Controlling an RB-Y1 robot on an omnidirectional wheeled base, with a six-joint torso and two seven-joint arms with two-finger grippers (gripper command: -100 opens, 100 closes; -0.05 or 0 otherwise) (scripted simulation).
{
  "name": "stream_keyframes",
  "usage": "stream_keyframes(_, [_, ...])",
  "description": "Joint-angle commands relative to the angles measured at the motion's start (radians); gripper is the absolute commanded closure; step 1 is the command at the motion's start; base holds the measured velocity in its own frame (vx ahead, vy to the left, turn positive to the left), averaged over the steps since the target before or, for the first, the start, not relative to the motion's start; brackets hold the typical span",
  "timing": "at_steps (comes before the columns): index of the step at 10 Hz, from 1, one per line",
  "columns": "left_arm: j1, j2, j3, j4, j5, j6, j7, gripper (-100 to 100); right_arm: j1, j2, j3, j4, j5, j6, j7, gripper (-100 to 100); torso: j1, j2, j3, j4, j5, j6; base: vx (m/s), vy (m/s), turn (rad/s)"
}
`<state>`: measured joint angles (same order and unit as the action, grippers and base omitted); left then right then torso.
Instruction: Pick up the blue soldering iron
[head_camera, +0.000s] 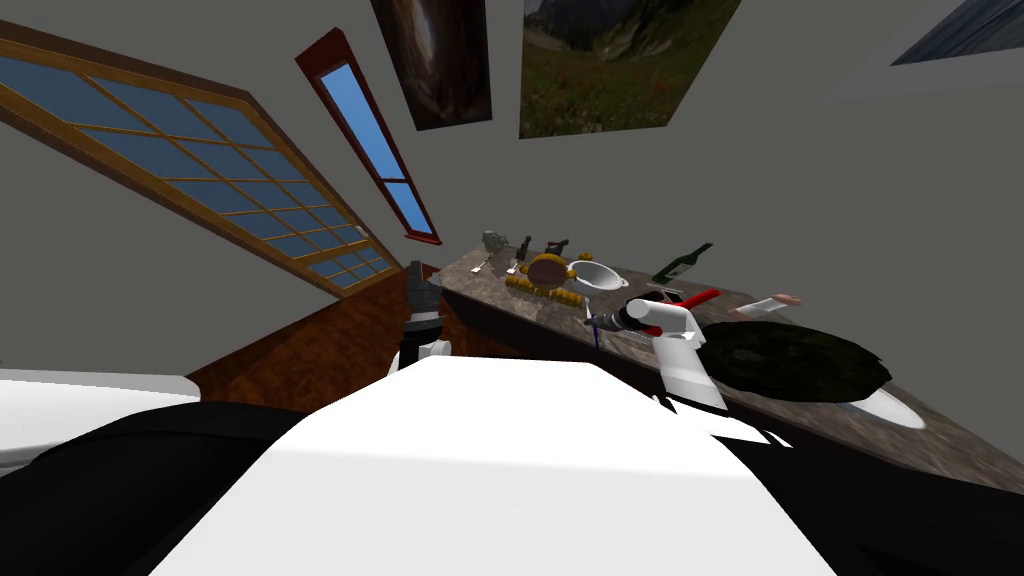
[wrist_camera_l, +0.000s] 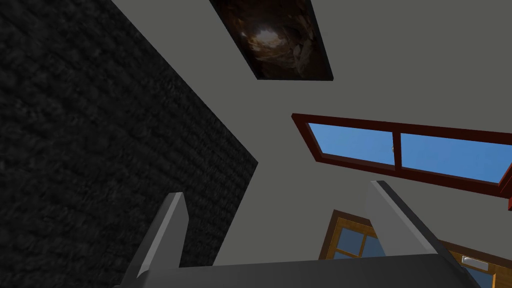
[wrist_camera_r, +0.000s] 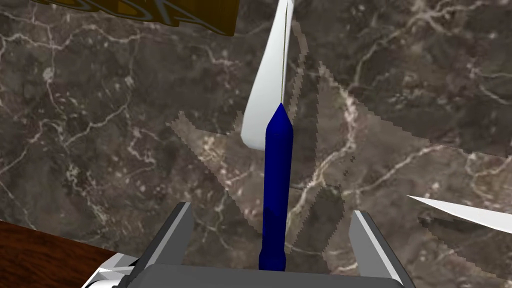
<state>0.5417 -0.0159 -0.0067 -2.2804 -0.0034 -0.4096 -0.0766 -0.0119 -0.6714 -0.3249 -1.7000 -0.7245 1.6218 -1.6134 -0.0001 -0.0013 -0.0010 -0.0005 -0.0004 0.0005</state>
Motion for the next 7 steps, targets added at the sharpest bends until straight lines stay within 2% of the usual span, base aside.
stream_keyframes(1, [0.000,0.000,0.000,0.000,0.000,0.000,0.000,0,0.005,0.014,0.002,0.021,0.013,-0.029,0.022,-100,0.000,0.000,0.000,0.000,0.000,0.000,0.012,0.023,-0.012])
stream_keyframes(2, [0.000,0.000,0.000,0.000,0.000,0.000,0.000,0,0.002,0.008,0.002,0.016,0.008,-0.018,0.014,-100,0.000,0.000,0.000,0.000,0.000,0.000,0.004,0.010,-0.004])
stream_keyframes(3, [0.000,0.000,0.000,0.000,0.000,0.000,0.000,0,0.002,0.009,0.002,0.018,0.009,-0.022,0.017,100,0.000,0.001,0.001,0.000,0.000,0.000,0.000,0.000,0.000])
stream_keyframes(7, [0.000,0.000,0.000,0.000,0.000,0.000,0.000,0,0.002,0.009,0.002,0.017,0.009,-0.021,0.017,100,-0.001,0.001,0.001,0.000,0.000,0.000,0.000,0.000,0.000])
